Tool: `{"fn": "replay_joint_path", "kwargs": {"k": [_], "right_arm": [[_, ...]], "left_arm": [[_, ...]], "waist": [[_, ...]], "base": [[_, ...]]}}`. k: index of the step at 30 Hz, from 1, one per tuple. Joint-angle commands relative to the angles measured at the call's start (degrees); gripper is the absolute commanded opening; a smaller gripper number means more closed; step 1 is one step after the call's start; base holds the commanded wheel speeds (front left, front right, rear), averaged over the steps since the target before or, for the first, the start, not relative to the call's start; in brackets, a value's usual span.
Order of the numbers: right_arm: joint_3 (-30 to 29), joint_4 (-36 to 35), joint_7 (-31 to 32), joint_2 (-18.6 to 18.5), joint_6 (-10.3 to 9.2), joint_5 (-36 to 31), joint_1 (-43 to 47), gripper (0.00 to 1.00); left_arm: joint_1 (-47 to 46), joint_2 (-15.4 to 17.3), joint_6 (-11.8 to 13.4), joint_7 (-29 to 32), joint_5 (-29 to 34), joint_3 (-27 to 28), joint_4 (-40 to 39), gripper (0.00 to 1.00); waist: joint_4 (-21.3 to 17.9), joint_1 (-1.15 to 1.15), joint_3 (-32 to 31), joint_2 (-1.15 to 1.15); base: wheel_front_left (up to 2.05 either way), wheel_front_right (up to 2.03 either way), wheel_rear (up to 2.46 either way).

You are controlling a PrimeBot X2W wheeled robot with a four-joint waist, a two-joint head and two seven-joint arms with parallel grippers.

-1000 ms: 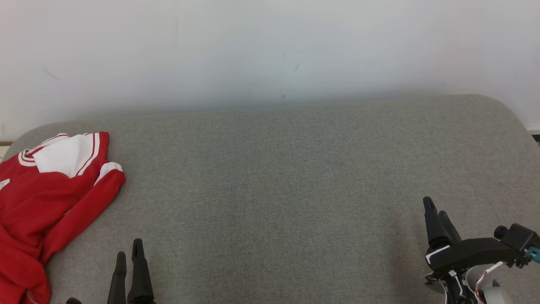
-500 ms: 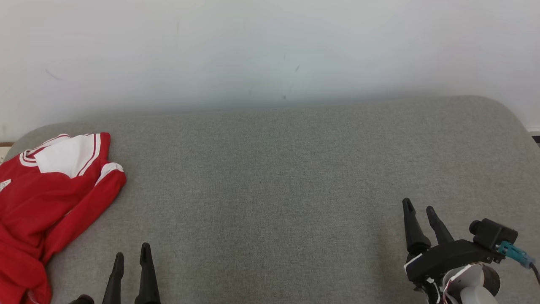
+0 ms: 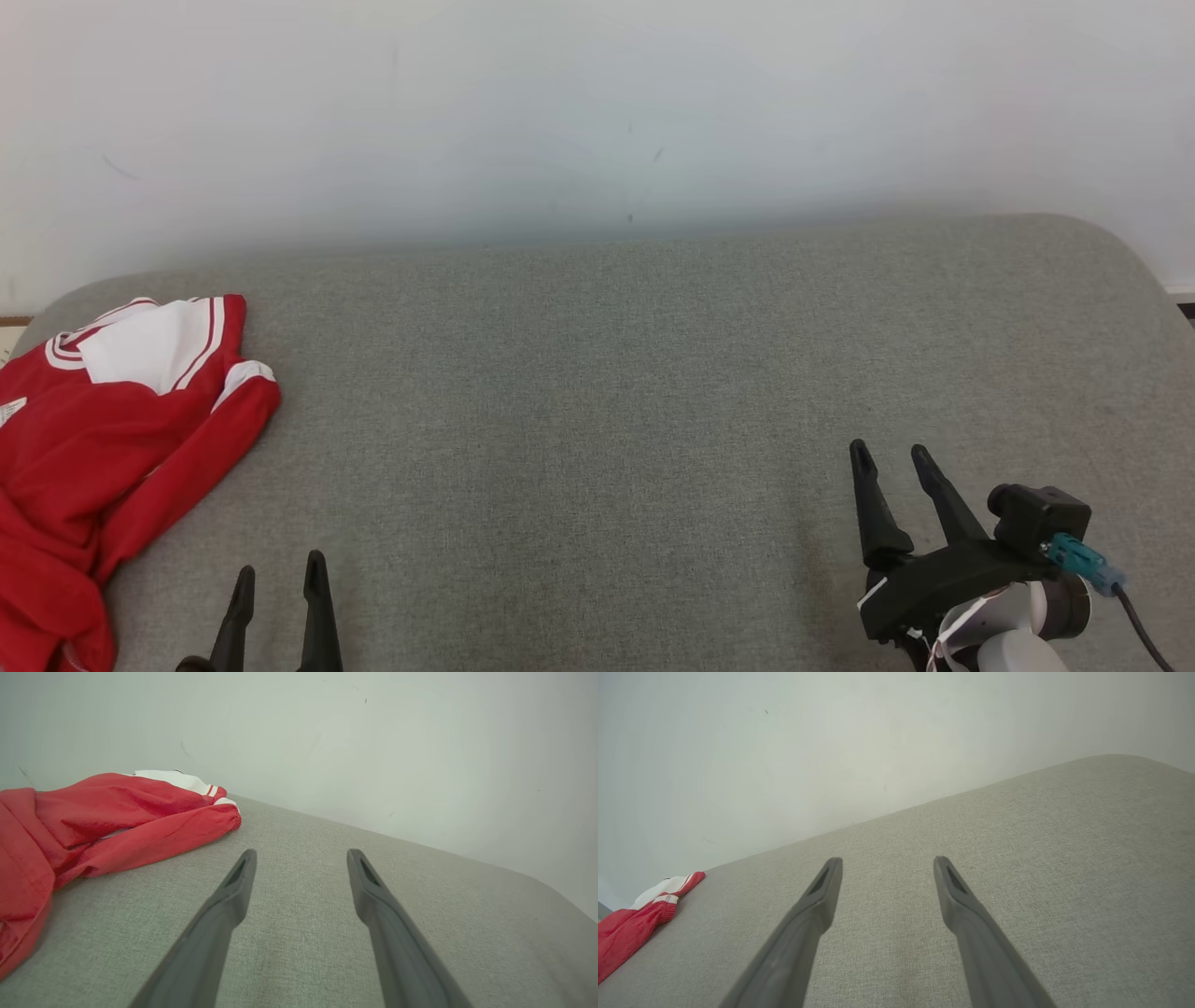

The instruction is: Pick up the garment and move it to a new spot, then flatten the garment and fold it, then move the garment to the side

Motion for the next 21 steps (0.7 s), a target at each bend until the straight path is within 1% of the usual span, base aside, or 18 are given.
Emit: {"fn": "replay_joint_path", "kwargs": {"k": [1, 14, 21], "right_arm": [[0.90, -0.67, -0.71, -0.59, 0.03, -1.53, 0.03, 1.00], [5.85, -1.35, -3.90, -2.16, 0.03, -7.39, 0.85, 1.00], [7.10, -2.32, -5.44, -2.78, 0.03, -9.79, 1.77, 1.00]], "left_arm": [[0.49, 0.68, 0.45, -0.10, 1.63, 0.14, -0.67, 1.00], [1.16, 2.53, 2.93, -0.12, 8.83, 0.20, -1.84, 1.00], [1.52, 3.53, 3.78, -0.13, 12.14, 0.03, -2.59, 1.00]], "waist": [[0.03, 0.00, -0.02, 0.00], [0.04, 0.00, -0.54, 0.00], [-0.03, 0.00, -0.88, 0.00]], "base": [[0.00, 0.00, 0.00], [0.00, 0.00, 0.00], [0.00, 0.00, 0.00]]}}
